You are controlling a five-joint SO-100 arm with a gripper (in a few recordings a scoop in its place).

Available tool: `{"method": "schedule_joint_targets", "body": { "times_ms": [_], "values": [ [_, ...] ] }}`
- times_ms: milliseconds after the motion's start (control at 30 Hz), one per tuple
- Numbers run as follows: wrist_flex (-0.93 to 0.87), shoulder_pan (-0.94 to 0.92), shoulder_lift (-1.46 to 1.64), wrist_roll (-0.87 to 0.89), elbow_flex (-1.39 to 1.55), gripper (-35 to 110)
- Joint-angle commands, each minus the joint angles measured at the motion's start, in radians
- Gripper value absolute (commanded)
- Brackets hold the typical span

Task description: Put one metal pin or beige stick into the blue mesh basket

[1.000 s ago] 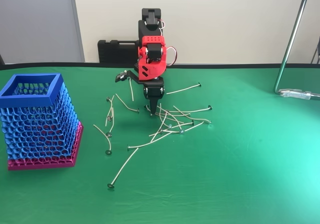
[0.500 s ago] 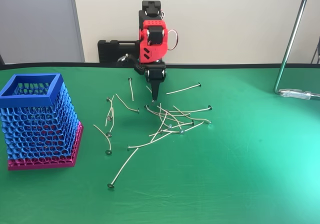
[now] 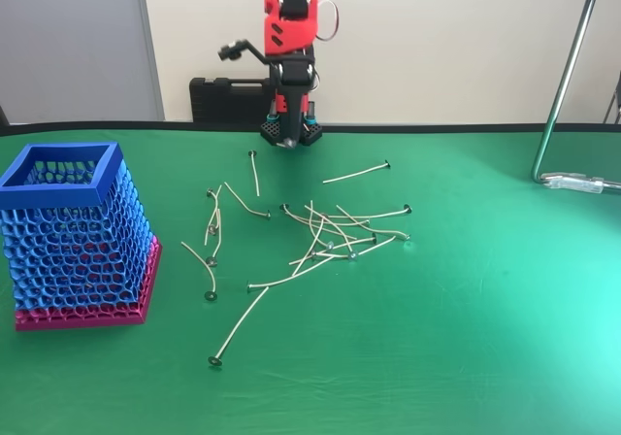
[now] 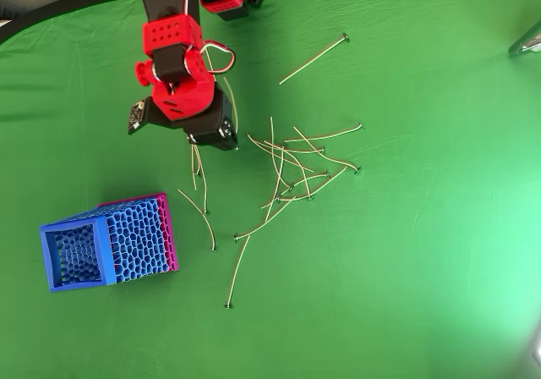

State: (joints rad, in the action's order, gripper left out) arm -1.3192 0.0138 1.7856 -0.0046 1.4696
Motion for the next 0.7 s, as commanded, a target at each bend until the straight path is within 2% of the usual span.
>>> {"method": "schedule_joint_targets", "body": {
  "times_ms": [0, 300, 667],
  "values": [
    [-0.003, -0.067, 0.069, -0.037, -0.063, 1],
    [0.064, -0.281, 0.035, -0.187, -0.347, 1],
    [0.227, -0.350, -0.153, -0.325, -0.693, 1]
  ]
}}
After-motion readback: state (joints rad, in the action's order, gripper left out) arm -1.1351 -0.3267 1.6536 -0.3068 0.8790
